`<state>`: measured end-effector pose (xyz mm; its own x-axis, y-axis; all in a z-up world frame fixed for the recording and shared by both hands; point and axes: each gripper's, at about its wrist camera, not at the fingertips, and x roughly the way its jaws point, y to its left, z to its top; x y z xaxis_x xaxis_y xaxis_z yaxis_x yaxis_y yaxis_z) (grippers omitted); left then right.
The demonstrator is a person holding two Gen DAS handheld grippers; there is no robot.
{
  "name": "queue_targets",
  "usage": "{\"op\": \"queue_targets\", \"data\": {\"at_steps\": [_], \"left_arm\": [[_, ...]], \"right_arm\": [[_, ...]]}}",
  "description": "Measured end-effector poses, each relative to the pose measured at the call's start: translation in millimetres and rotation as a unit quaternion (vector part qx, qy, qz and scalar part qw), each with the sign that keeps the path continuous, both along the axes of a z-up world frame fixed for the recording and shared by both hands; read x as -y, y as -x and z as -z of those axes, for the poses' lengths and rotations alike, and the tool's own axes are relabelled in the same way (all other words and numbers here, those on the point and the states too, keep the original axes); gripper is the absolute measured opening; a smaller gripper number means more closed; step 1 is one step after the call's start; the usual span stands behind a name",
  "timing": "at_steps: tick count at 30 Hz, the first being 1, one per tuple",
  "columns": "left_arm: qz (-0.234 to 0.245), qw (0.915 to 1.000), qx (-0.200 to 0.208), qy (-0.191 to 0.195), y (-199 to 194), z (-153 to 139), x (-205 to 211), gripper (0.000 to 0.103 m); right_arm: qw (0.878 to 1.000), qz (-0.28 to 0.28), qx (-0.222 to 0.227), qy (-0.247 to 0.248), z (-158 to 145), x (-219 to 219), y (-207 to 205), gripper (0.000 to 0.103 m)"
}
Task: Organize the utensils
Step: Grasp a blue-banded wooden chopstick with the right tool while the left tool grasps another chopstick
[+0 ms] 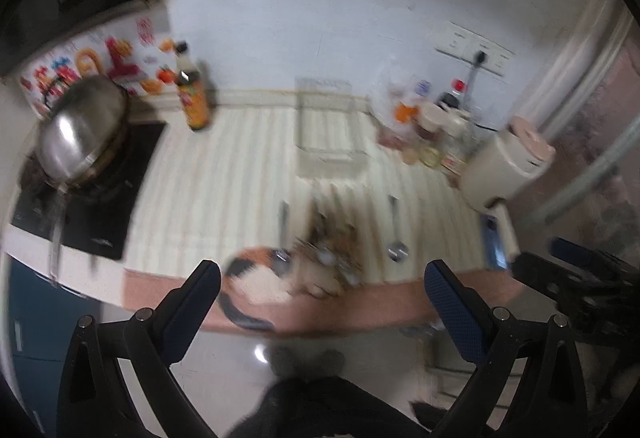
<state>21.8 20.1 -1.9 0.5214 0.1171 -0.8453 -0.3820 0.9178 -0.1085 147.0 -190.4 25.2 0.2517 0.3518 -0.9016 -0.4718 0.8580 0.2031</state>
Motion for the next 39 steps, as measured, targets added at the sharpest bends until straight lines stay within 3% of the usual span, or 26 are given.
{"op": "queue_targets", "data": {"at_steps": [4,8,10,12,13,16,21,24,30,33,35,36,37,39], "left_arm": [[-0.031,0.9975,0.013,-0.062,-13,13,-19,0.103],[-0.038,0.996,-0.006,-0.081,-32,48,-39,0.103],[-0.03,0.9963,-0.028,-0.075,-45,72,-45,0.103],[-0.02,0.9965,-0.052,-0.062,-60,100,-47,0.103],[-0.014,0.9964,-0.064,-0.055,-67,112,-48,0.102],[0.009,0.9934,-0.112,-0.023,-94,158,-44,0.089],[0.04,0.9801,-0.194,-0.003,-141,233,-33,0.054],[0.044,0.9696,-0.24,0.006,-164,277,-33,0.045],[0.043,0.958,-0.283,0.01,-185,315,-37,0.043],[0.051,0.9518,-0.302,0.009,-191,327,-35,0.023],[0.055,0.953,-0.298,0.01,-194,326,-33,0.012],[0.056,0.9534,-0.296,0.015,-195,326,-33,0.005],[0.053,0.9532,-0.297,0.017,-195,327,-33,0.005],[0.043,0.9543,-0.295,0.021,-193,326,-33,0.005]], "right_arm": [[0.999,0.037,0.019,0.013,11,-1,-10,0.103],[0.995,0.092,0.025,0.025,40,3,-23,0.1],[0.992,0.119,0.022,0.032,59,9,-29,0.088],[0.988,0.146,0.004,0.045,88,21,-38,0.067],[0.987,0.154,-0.004,0.048,98,25,-41,0.064],[0.981,0.182,-0.03,0.068,139,44,-54,0.056],[0.972,0.201,-0.075,0.101,209,64,-87,0.052],[0.967,0.198,-0.113,0.117,255,68,-112,0.052],[0.959,0.18,-0.163,0.143,322,56,-143,0.052],[0.958,0.167,-0.182,0.148,346,45,-153,0.052],[0.958,0.15,-0.185,0.16,358,34,-155,0.052],[0.958,0.143,-0.185,0.167,363,30,-156,0.048],[0.96,0.135,-0.173,0.177,363,22,-157,0.043],[0.962,0.121,-0.157,0.186,365,15,-158,0.02]]}}
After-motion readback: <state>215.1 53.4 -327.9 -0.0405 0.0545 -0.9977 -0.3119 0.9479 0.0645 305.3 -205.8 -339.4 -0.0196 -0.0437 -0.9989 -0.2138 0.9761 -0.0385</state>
